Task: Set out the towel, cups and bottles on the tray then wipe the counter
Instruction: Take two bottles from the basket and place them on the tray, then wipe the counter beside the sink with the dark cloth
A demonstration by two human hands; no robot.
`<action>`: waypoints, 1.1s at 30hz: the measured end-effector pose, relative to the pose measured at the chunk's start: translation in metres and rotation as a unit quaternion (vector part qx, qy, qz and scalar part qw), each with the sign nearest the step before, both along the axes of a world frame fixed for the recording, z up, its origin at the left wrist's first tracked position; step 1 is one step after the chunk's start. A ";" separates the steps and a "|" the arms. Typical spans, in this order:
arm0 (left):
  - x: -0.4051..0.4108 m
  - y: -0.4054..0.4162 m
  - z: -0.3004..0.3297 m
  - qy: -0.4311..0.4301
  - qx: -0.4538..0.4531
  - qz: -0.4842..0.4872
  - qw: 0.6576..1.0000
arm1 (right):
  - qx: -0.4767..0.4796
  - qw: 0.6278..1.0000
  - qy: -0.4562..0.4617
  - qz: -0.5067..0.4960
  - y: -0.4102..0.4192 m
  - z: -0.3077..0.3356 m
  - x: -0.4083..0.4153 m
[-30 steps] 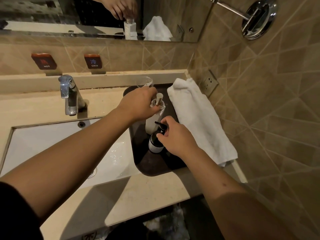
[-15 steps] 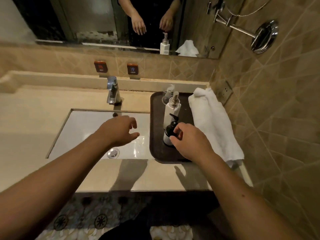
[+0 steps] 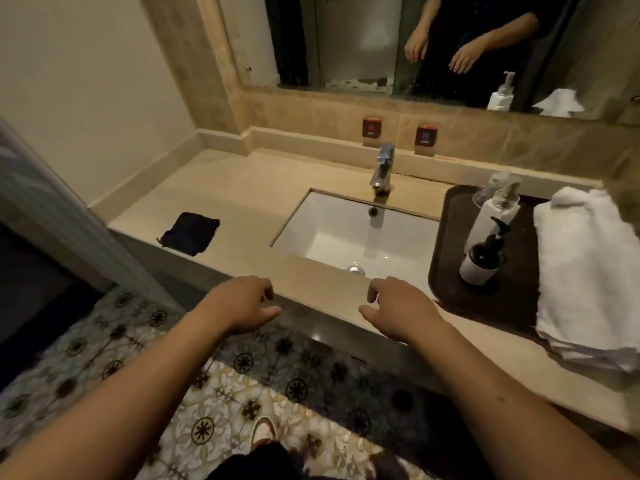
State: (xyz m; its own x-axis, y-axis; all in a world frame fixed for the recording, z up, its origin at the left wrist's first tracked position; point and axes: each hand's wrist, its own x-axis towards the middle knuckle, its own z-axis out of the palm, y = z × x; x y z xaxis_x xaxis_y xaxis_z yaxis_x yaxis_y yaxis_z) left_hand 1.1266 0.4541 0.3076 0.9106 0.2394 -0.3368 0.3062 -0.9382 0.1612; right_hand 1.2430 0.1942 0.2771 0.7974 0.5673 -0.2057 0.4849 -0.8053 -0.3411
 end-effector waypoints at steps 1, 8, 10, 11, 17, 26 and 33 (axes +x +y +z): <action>-0.010 0.013 -0.001 -0.004 0.001 0.014 1.000 | -0.003 1.000 0.004 0.015 0.014 0.000 -0.006; -0.061 0.122 -0.024 -0.011 -0.012 0.084 0.996 | -0.033 0.996 0.006 0.078 0.124 -0.012 -0.039; -0.070 0.163 -0.033 -0.014 -0.008 0.096 0.995 | -0.050 0.995 0.007 0.091 0.167 -0.019 -0.047; -0.074 0.185 -0.036 -0.017 -0.006 0.101 0.995 | -0.058 0.994 0.008 0.097 0.191 -0.023 -0.051; -0.085 0.328 -0.055 -0.034 -0.002 0.102 0.994 | -0.087 0.991 0.035 0.099 0.341 -0.040 -0.072; -0.037 0.461 -0.062 -0.045 0.023 0.039 0.998 | -0.024 0.997 -0.004 0.078 0.495 -0.039 -0.045; 0.031 0.482 -0.098 -0.033 0.028 -0.002 0.999 | -0.001 0.998 -0.012 0.057 0.560 -0.090 0.011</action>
